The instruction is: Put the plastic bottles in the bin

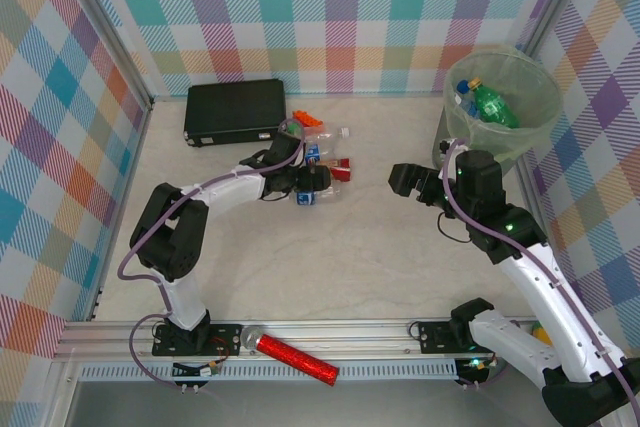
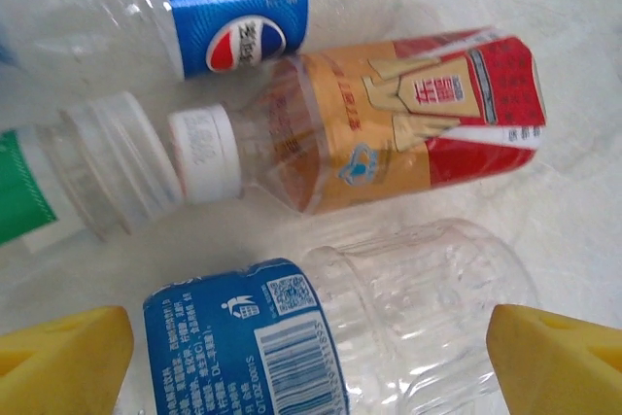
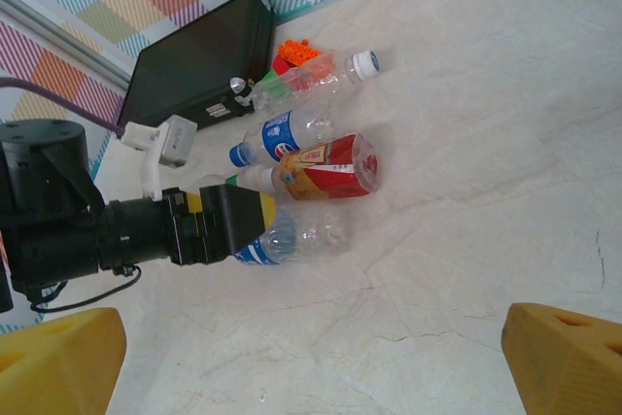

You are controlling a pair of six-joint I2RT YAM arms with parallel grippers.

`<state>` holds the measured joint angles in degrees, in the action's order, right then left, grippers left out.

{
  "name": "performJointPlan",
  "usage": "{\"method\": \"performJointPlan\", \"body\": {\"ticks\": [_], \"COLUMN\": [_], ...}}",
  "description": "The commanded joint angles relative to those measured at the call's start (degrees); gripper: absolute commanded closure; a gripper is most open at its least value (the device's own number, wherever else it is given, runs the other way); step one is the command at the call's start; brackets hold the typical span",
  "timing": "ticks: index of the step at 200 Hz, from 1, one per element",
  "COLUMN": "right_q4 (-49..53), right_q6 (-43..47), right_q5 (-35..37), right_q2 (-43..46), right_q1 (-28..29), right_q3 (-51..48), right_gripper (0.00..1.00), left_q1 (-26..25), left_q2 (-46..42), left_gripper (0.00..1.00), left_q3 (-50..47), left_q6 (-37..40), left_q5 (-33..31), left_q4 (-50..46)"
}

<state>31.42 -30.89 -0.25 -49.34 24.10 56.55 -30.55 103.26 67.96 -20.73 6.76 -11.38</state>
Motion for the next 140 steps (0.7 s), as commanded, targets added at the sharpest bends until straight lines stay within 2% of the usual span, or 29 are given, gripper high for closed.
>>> {"method": "performJointPlan", "body": {"ticks": [1, 75, 140], "right_q4": [-2.0, -2.0, -1.4], "right_q6": [-1.1, -1.7, -2.2], "right_q5": [0.6, 1.7, 2.5], "right_q2": [0.0, -0.1, 0.8], "right_q1": [0.6, 1.0, 1.0], "right_q3": [0.2, -0.1, -0.7], "right_gripper": [0.01, 0.01, 0.01], "left_q1": [-0.7, -6.2, -8.3], "left_q2": [-3.7, -11.2, -12.5], "left_gripper": [0.07, 0.07, 0.09], "left_q3": [-3.5, -10.4, -13.5], "left_q6": [0.0, -1.4, 3.4], "left_q5": [4.6, 7.2, 4.0], "left_q4": [0.6, 0.3, -4.1]}}
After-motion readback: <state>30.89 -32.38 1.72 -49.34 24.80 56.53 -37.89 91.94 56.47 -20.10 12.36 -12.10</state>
